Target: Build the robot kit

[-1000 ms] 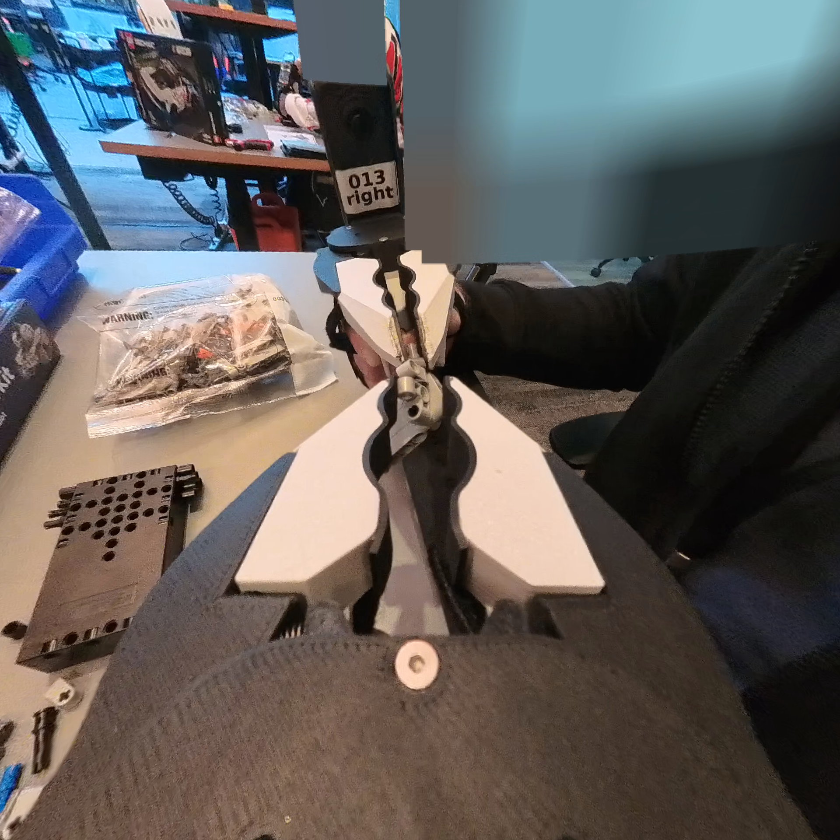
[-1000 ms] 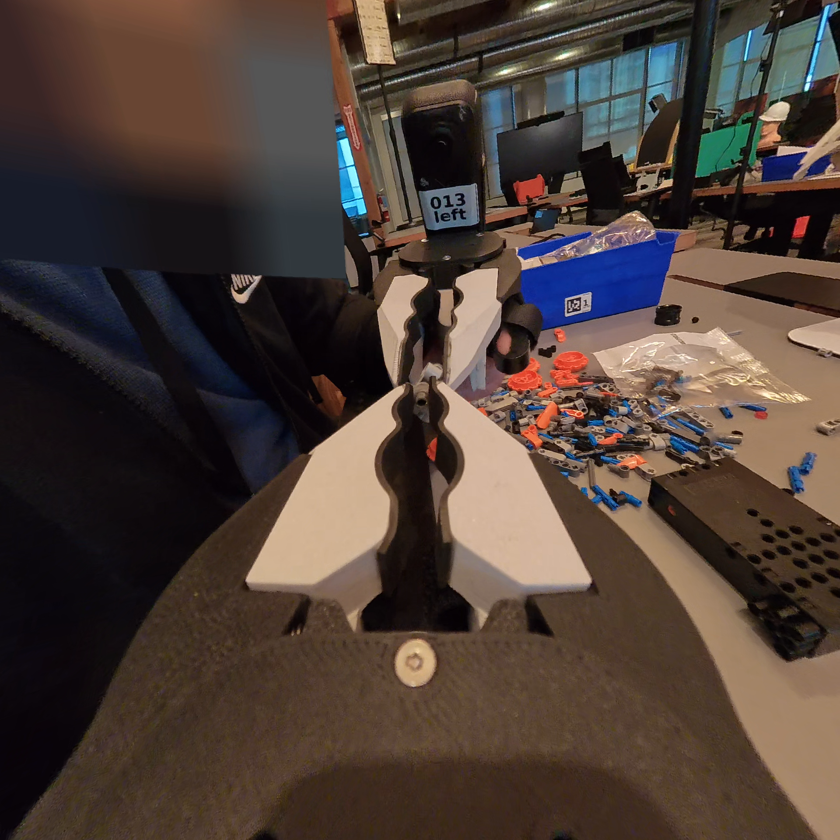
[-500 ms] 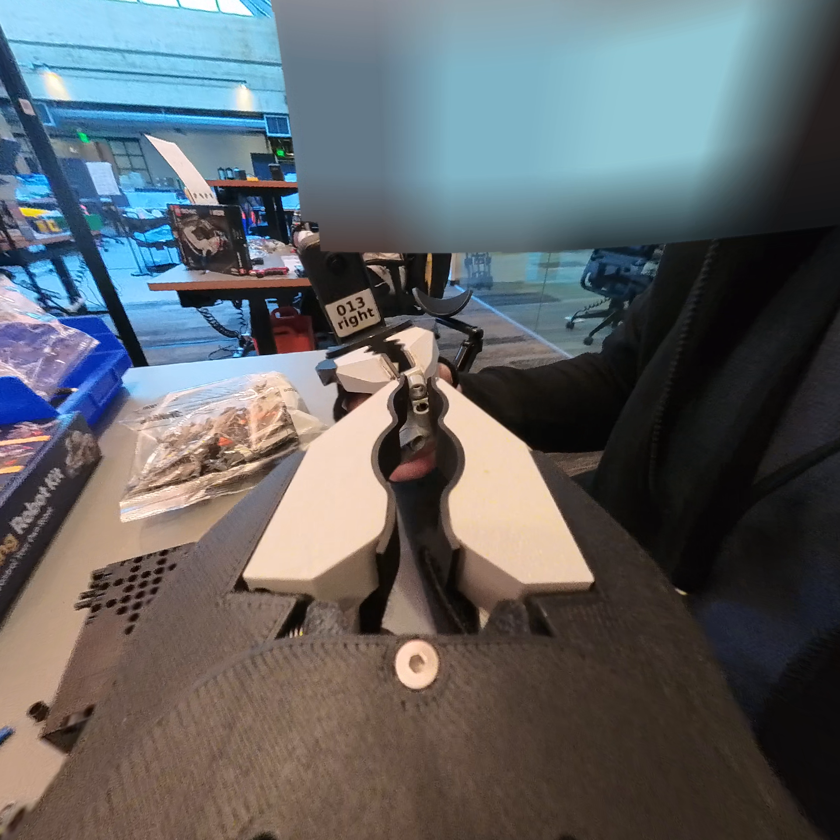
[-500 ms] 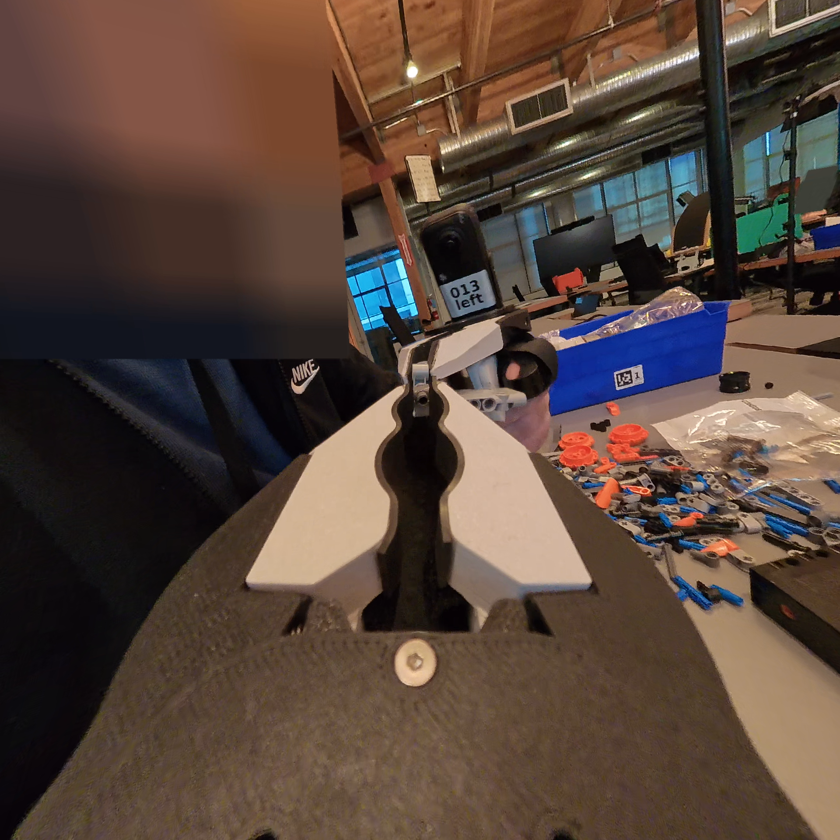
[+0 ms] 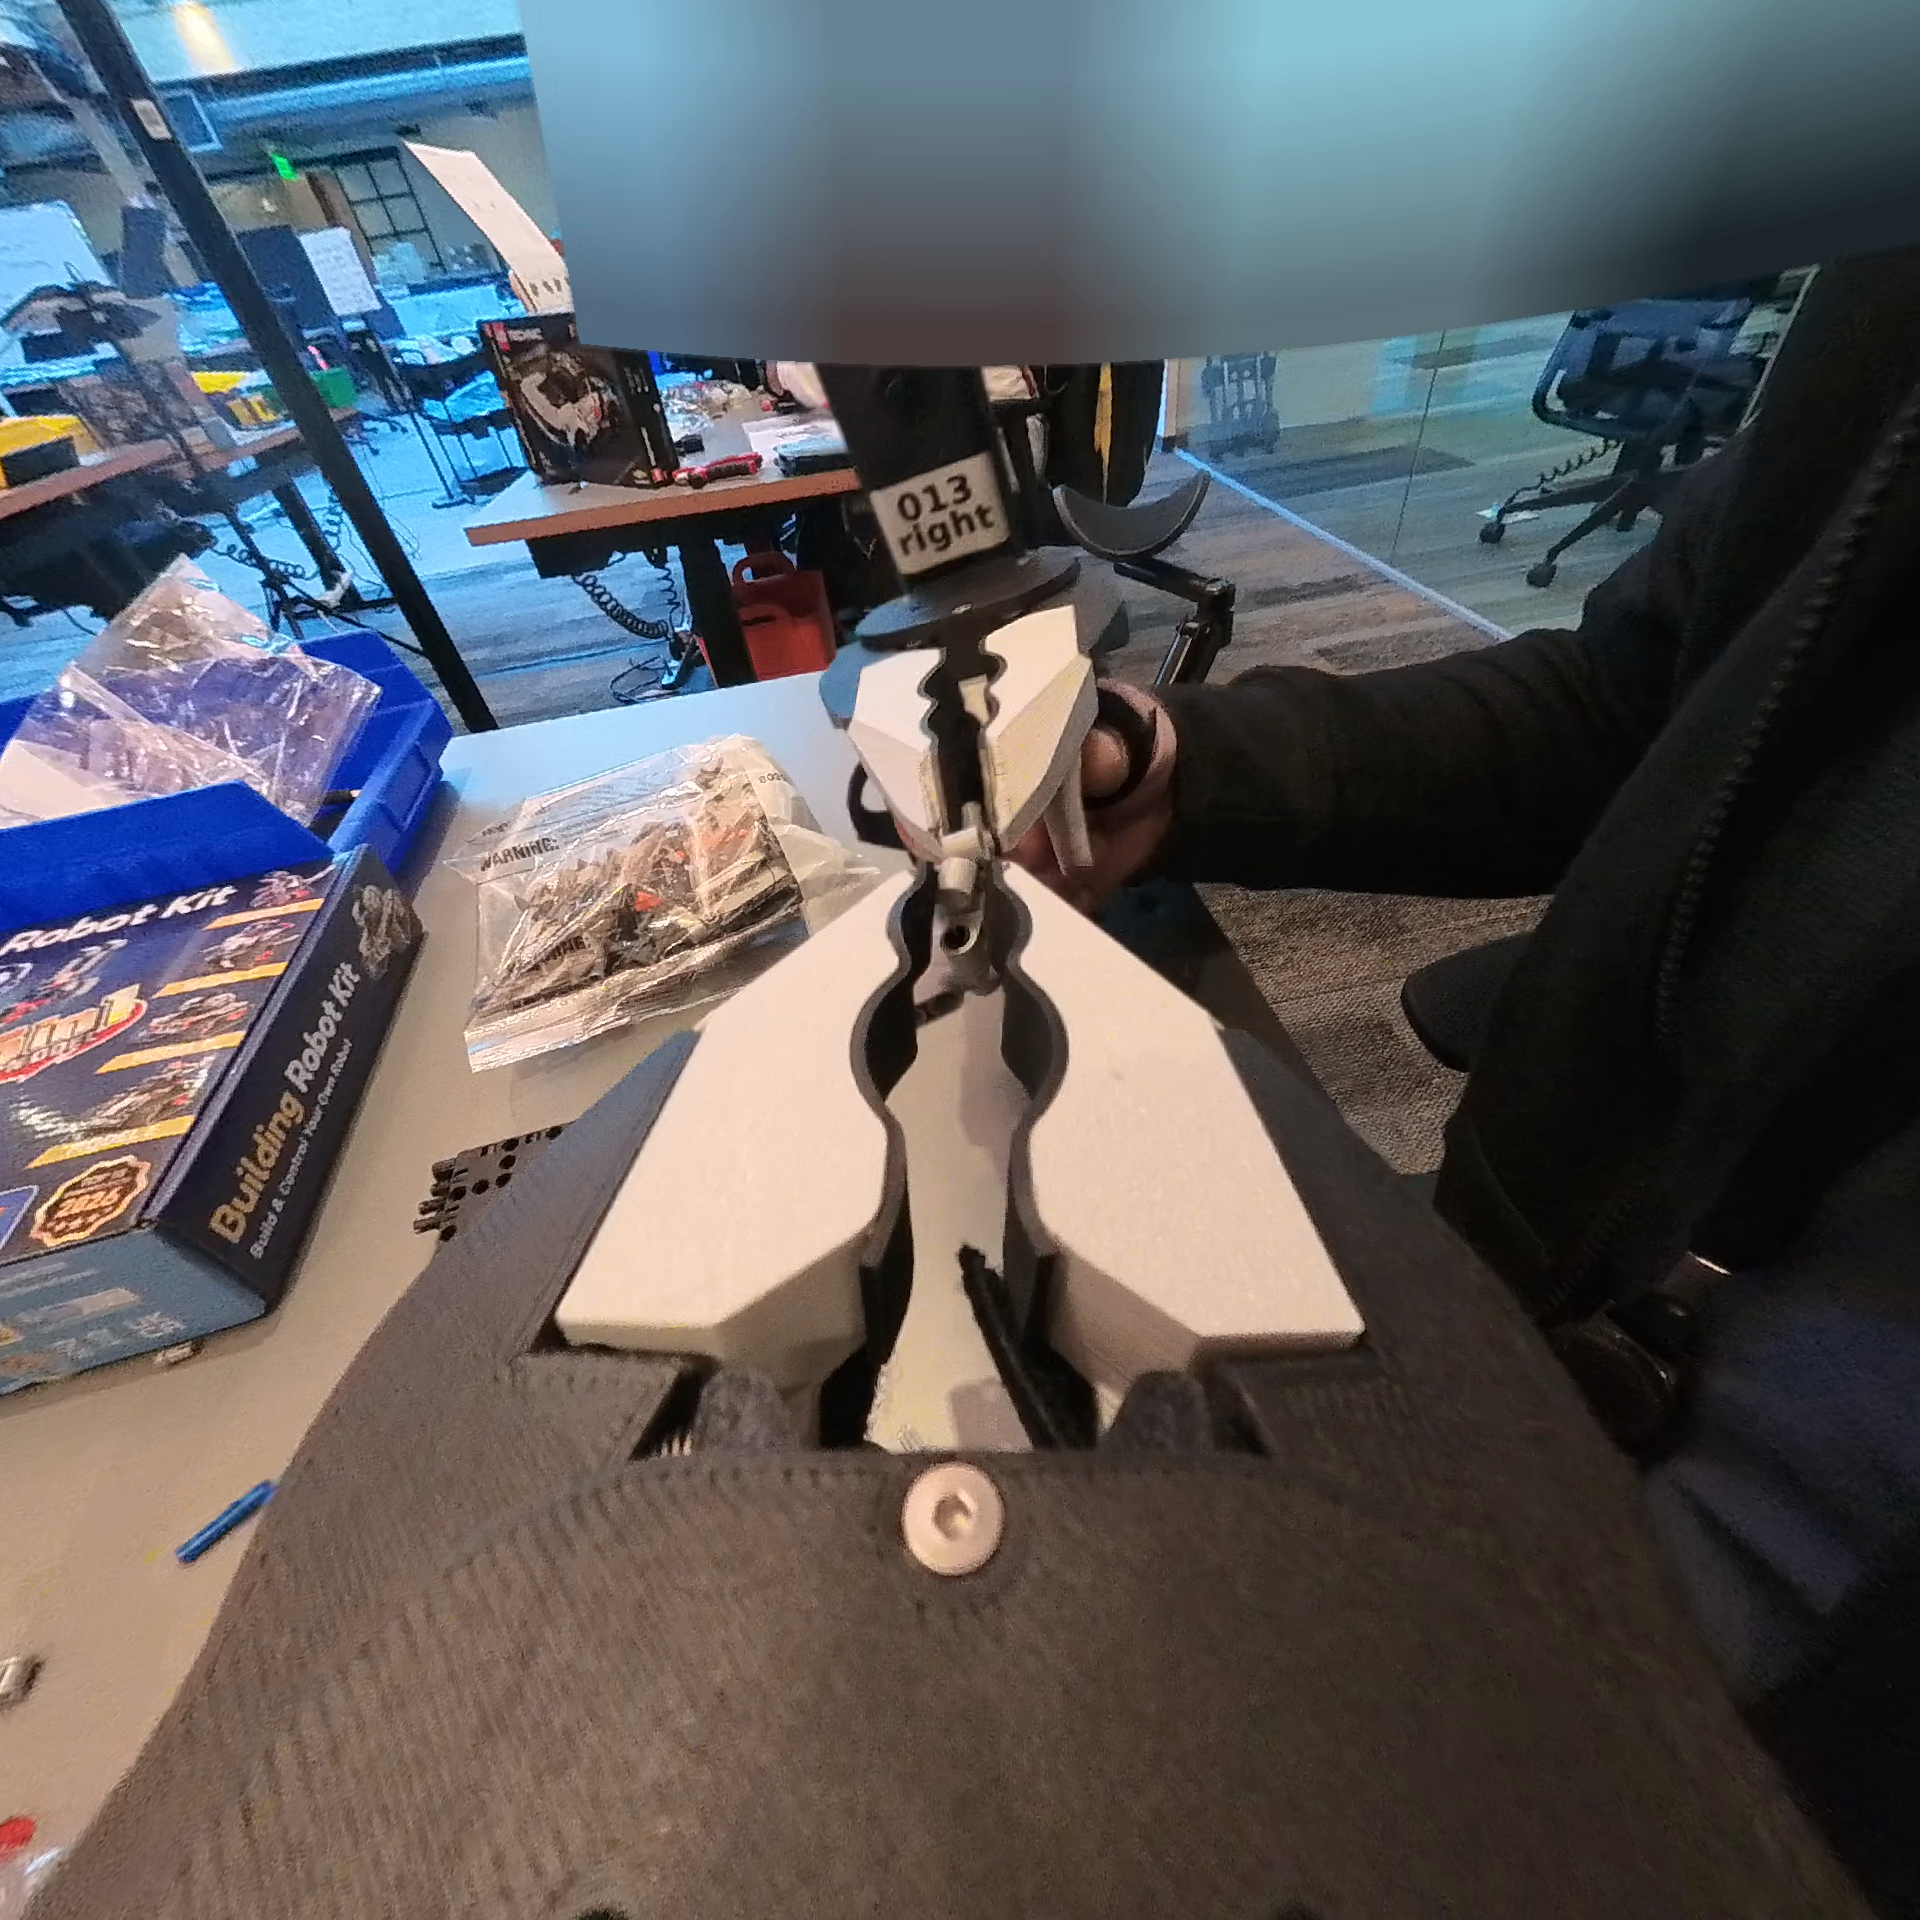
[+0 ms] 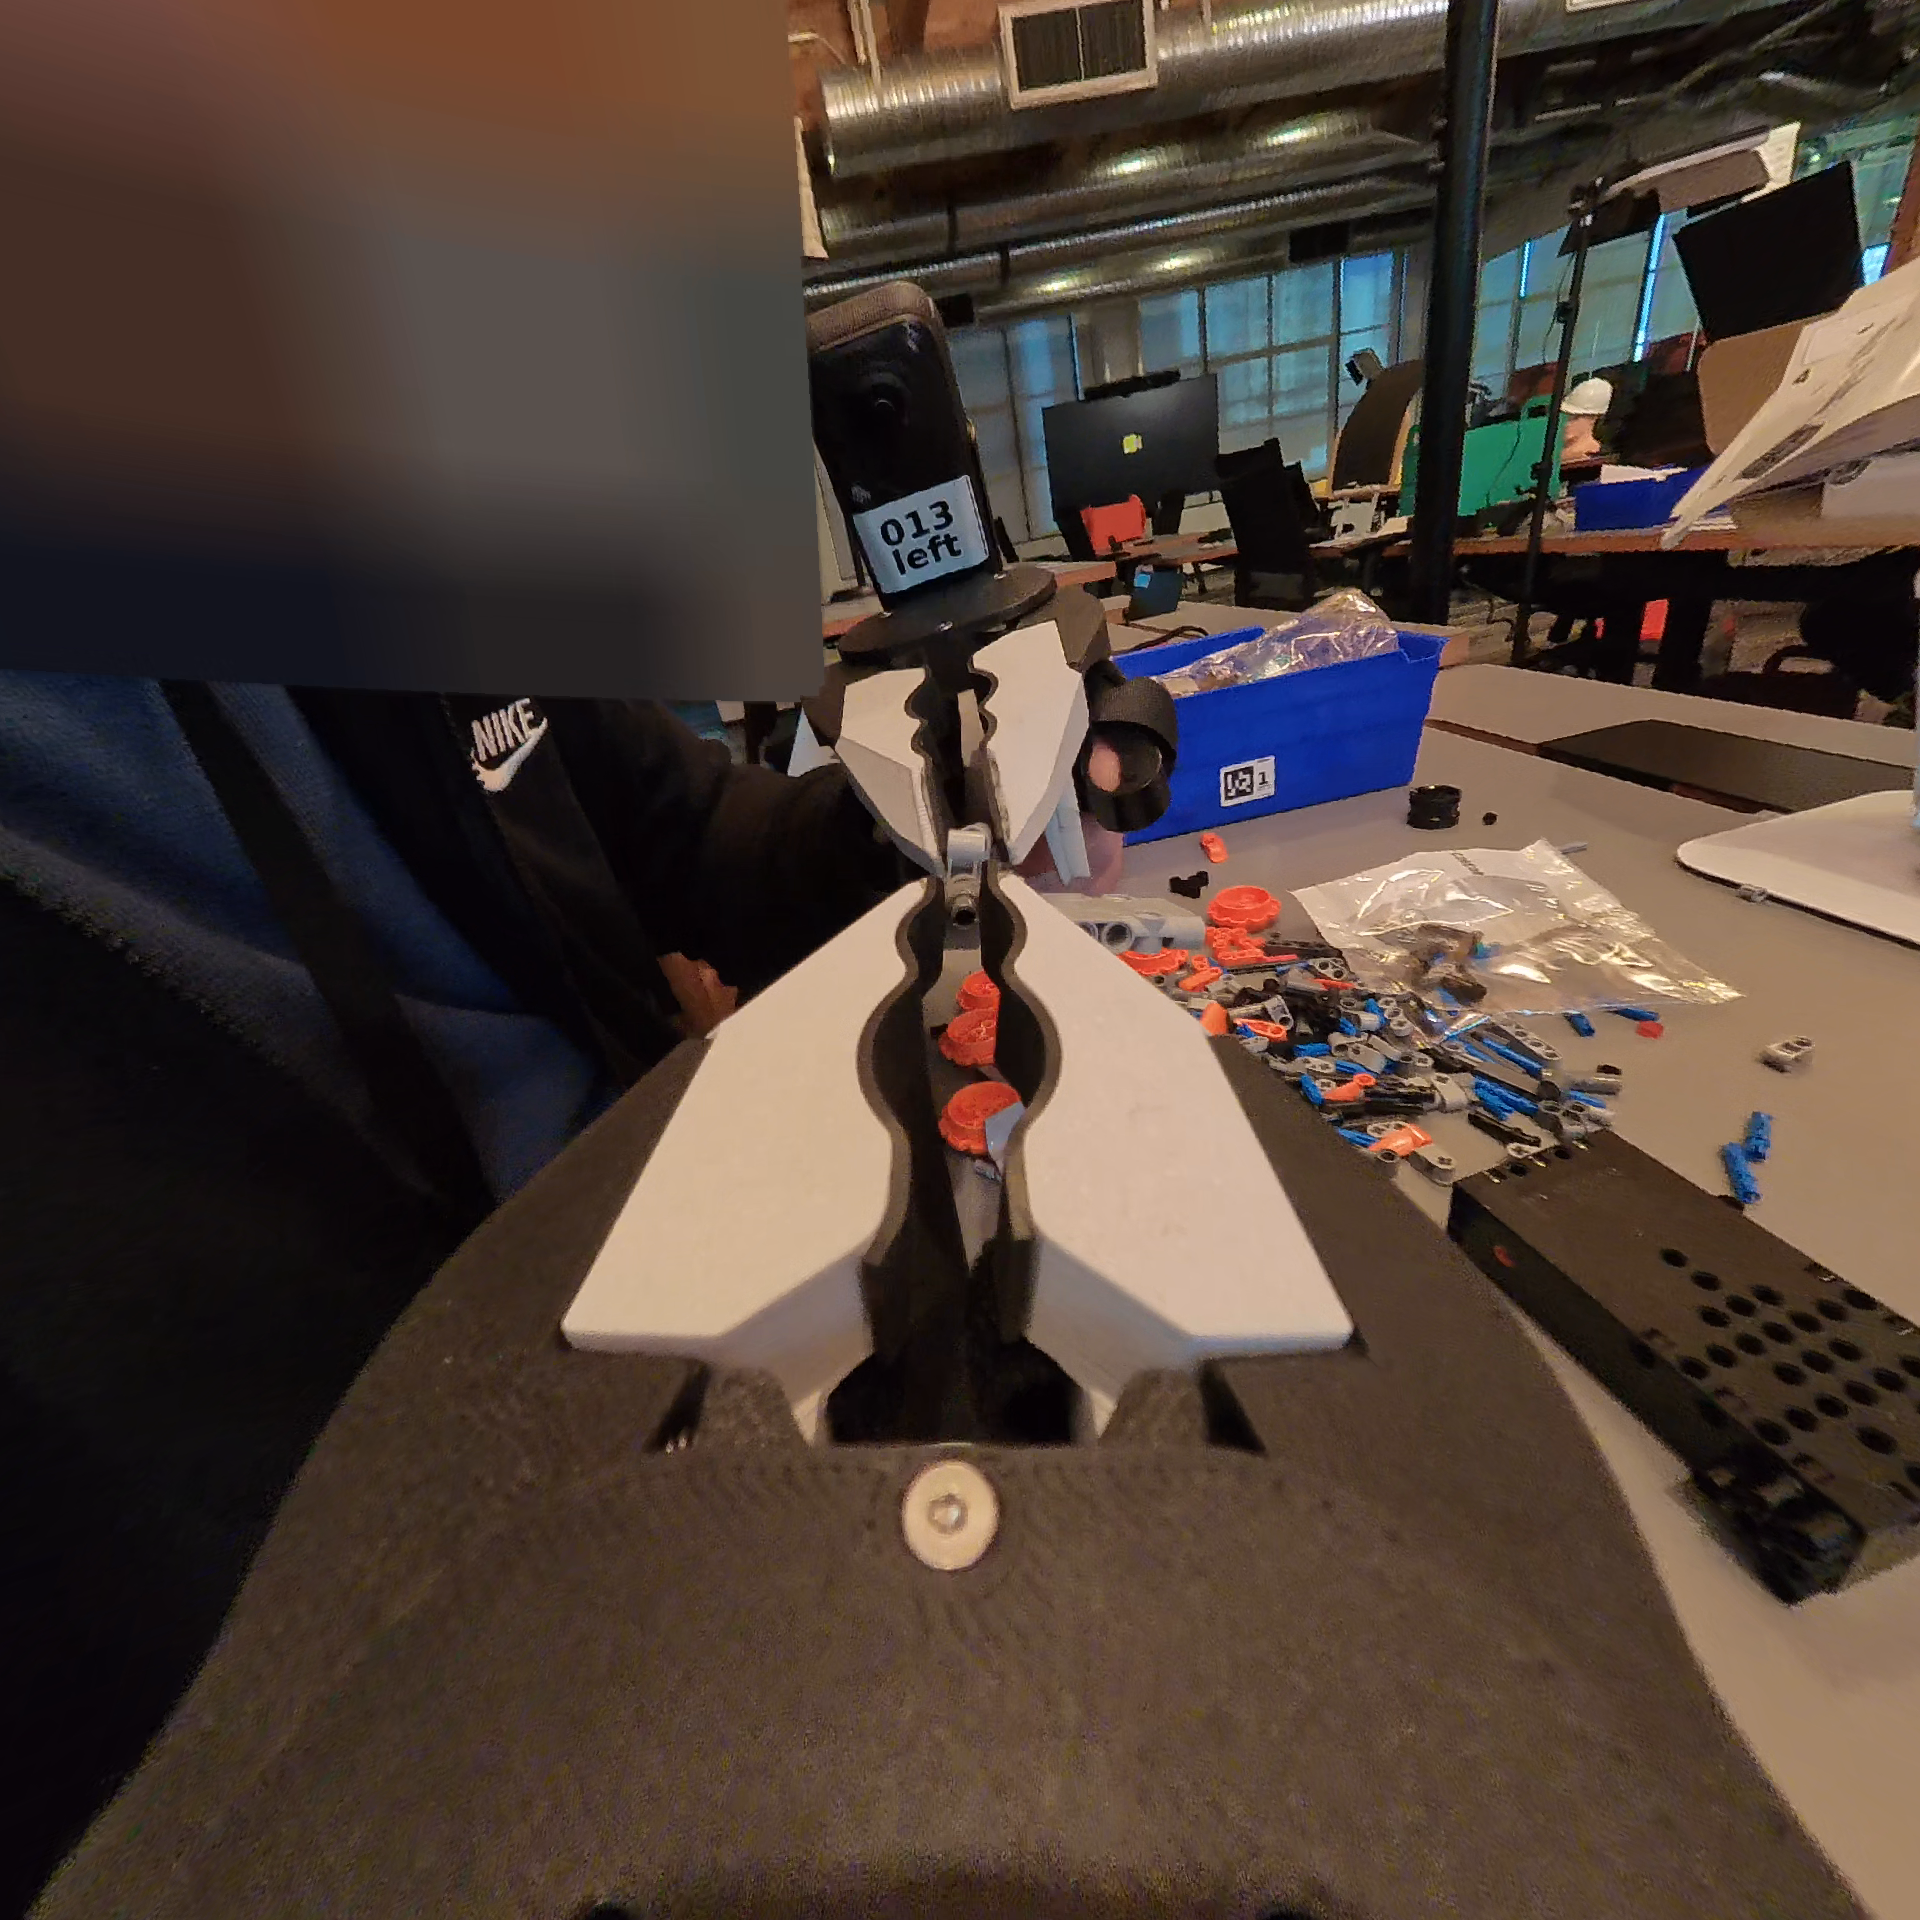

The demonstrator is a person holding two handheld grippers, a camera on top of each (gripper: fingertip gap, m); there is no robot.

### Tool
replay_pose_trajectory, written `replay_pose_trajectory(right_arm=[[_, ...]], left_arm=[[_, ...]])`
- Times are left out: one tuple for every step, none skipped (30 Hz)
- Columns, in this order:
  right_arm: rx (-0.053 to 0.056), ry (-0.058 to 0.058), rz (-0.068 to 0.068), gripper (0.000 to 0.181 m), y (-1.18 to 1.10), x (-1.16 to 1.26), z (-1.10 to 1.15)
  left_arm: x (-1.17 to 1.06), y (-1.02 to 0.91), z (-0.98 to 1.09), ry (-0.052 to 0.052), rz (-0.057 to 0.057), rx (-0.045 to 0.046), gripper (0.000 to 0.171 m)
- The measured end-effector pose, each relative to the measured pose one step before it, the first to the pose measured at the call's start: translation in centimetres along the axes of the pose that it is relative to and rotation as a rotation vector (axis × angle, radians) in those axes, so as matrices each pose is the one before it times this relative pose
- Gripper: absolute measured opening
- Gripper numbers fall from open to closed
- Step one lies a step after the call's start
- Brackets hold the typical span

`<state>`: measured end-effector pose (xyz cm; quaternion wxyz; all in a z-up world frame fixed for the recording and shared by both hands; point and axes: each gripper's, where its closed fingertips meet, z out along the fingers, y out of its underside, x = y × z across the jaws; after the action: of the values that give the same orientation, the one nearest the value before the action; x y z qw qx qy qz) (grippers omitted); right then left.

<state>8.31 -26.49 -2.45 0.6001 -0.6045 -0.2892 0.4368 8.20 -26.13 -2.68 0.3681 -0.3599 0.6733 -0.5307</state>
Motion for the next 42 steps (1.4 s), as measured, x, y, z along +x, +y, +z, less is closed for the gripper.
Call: replay_pose_trajectory(right_arm=[[-0.0087,0.0006,-0.0092,0.005,-0.016,-0.048,-0.017],[-0.0093,0.0033,-0.0047,0.005,0.055,0.057,-0.041],[-0.0046,0.0032,-0.0011,0.005,0.075,0.1,-0.055],[0.0035,-0.0058,0.0051,0.005,-0.006,-0.002,-0.071],[0.0105,-0.0087,0.0094,0.005,-0.081,-0.041,-0.035],[0.0068,-0.0071,0.0075,0.005,-0.015,-0.055,0.013],[0.0003,-0.0065,0.0036,0.005,0.063,-0.09,0.013],[0.0064,-0.0127,0.008,0.005,-0.021,-0.175,0.035],[0.0109,-0.0206,0.0156,0.005,-0.052,-0.217,0.033],[0.0075,-0.0201,0.0182,0.005,0.002,-0.17,0.028],[0.0064,-0.0165,0.0125,0.005,0.018,-0.142,0.011],[0.0082,-0.016,0.014,0.005,0.0,-0.137,0.032],[0.0108,-0.0182,0.0136,0.005,-0.04,-0.191,0.057],[0.0081,-0.0139,0.012,0.005,-0.016,-0.138,0.054],[0.0038,-0.0153,0.0112,0.005,0.039,-0.14,0.07],[0.0059,-0.018,0.0167,0.005,0.014,-0.12,0.042],[0.001,-0.0137,0.0131,0.005,0.095,-0.1,0.078],[-0.0003,-0.0032,0.0024,0.005,0.031,-0.002,0.06],[-0.0018,-0.0047,0.0042,0.005,-0.016,-0.046,0.067],[-0.006,-0.0119,0.0041,0.005,0.039,-0.15,0.111],[-0.0068,-0.0154,0.0056,0.005,0.047,-0.15,0.129],[-0.0054,-0.0167,0.0073,0.005,0.031,-0.147,0.11],[-0.0058,-0.0208,0.009,0.005,0.049,-0.182,0.116],[-0.0076,-0.0233,0.0094,0.005,0.123,-0.19,0.131],[-0.0056,-0.0244,0.0084,0.005,0.128,-0.188,0.121],[-0.0078,-0.0245,0.008,0.005,0.168,-0.212,0.156],[-0.007,-0.0198,0.0055,0.005,0.131,-0.151,0.152],[-0.0133,-0.0158,0.0069,0.005,0.202,-0.108,0.129],[-0.0195,-0.0115,0.0084,0.005,0.241,-0.095,0.121],[-0.0191,0.0039,-0.0024,0.005,0.164,0.02,0.017],[-0.0108,0.023,-0.0096,0.005,-0.079,0.192,-0.117],[-0.0075,0.0421,-0.0125,0.005,-0.209,0.431,-0.313],[-0.0066,0.046,-0.0156,0.005,-0.21,0.48,-0.544],[-0.0167,0.0586,-0.0193,0.005,0.003,0.685,-0.679],[-0.0298,0.0724,-0.0181,0.005,0.248,0.935,-0.705],[-0.0312,0.0695,-0.0172,0.005,0.293,0.958,-0.658],[-0.0398,0.0745,-0.0296,0.005,0.461,1.024,-0.578],[-0.0711,0.0891,-0.0406,0.005,0.94,1.266,-0.448],[-0.0943,0.0752,-0.0347,0.005,1.275,1.104,-0.217],[-0.0917,0.0613,-0.0324,0.005,1.264,0.888,0.0],[-0.0957,0.045,-0.0317,0.005,1.354,0.621,0.217],[-0.1008,0.0313,-0.0301,0.005,1.399,0.398,0.383]], left_arm=[[0.044,-0.075,-0.041,0.0018,0.0013,-0.00019,0.007],[0.023,0.08,0.033,0.0025,-0.0024,-0.01129,0.007],[-0.102,0.122,-0.005,-0.0055,0.0066,-0.01142,0.007],[-0.026,0.049,-0.035,0.0001,0.0024,-0.00406,0.006],[0.083,-0.076,-0.036,0.0066,-0.0039,0.00453,0.005],[0.105,-0.026,0.026,0.0029,0.0073,0.00139,0.005],[0.119,0.022,-0.02,0.0042,0.0145,-0.00227,0.005],[0.209,-0.048,-0.033,0.0117,0.0113,0.00214,0.005],[0.245,-0.186,-0.043,0.0157,0.0027,0.01238,0.005],[0.257,-0.129,-0.025,0.0189,-0.0014,0.00982,0.005],[0.263,-0.085,0.002,0.0167,0.005,0.0067,0.004],[0.206,-0.089,-0.002,0.0128,0.0031,0.00727,0.005],[0.244,-0.164,-0.016,0.0175,-0.005,0.0133,0.005],[0.324,-0.166,-0.002,0.0234,-0.0069,0.01402,0.005],[0.489,-0.075,0.104,0.0314,-0.0041,0.00976,0.005],[0.289,-0.094,0.069,0.0179,0.0004,0.01073,0.005],[0.119,-0.038,-0.03,0.014,0.0011,0.00535,0.005],[0.09,0.02,-0.056,0.0131,0.0004,-0.00096,0.005],[0.076,0.005,-0.034,0.0099,0.0013,-0.00191,0.005],[0.201,-0.063,-0.028,0.0182,-0.0005,0.0017,0.005],[0.28,-0.05,-0.018,0.0262,-0.0046,0.0018,0.005],[0.254,-0.058,-0.019,0.0233,-0.0023,0.0037,0.005],[0.288,-0.058,0.014,0.0234,0.0008,0.0053,0.005],[0.358,-0.016,0.049,0.0276,0.0004,0.00318,0.005],[0.364,0.012,0.06,0.0258,0.0016,0.00066,0.005],[0.375,0.027,0.088,0.0252,0.0052,-0.00098,0.005],[0.345,0.02,0.059,0.0235,0.0033,-0.00009,0.005],[0.271,0.072,0.027,0.0221,-0.0034,-0.0008,0.005],[0.235,0.177,0.009,0.0173,-0.0024,-0.00815,0.005],[0.124,0.172,0.003,0.0046,0.0008,-0.01225,0.005],[-0.198,0.112,-0.075,-0.0178,-0.002,-0.01439,0.005],[-0.625,0.044,-0.285,-0.0482,0.0012,-0.01788,0.006],[-0.904,0.158,-0.494,-0.0723,0.0127,-0.02736,0.005],[-0.434,0.037,-0.702,-0.0402,0.007,-0.01475,0.006],[-0.424,0.093,-0.814,-0.0342,-0.0098,-0.01371,0.008],[-0.98,0.732,-0.821,-0.0675,-0.0047,-0.05128,0.012],[-0.92,1.064,-0.825,-0.0653,0.0161,-0.06365,0.014],[-0.778,0.783,-0.868,-0.0526,0.0077,-0.03864,0.015],[-0.89,0.699,-0.862,-0.0496,-0.0156,-0.03098,0.015],[-0.95,0.877,-0.812,-0.0498,-0.018,-0.03905,0.016],[-0.748,1.054,-0.751,-0.0383,-0.004,-0.0441,0.017],[-0.719,1.207,-0.64,-0.0376,-0.0003,-0.04836,0.016]])
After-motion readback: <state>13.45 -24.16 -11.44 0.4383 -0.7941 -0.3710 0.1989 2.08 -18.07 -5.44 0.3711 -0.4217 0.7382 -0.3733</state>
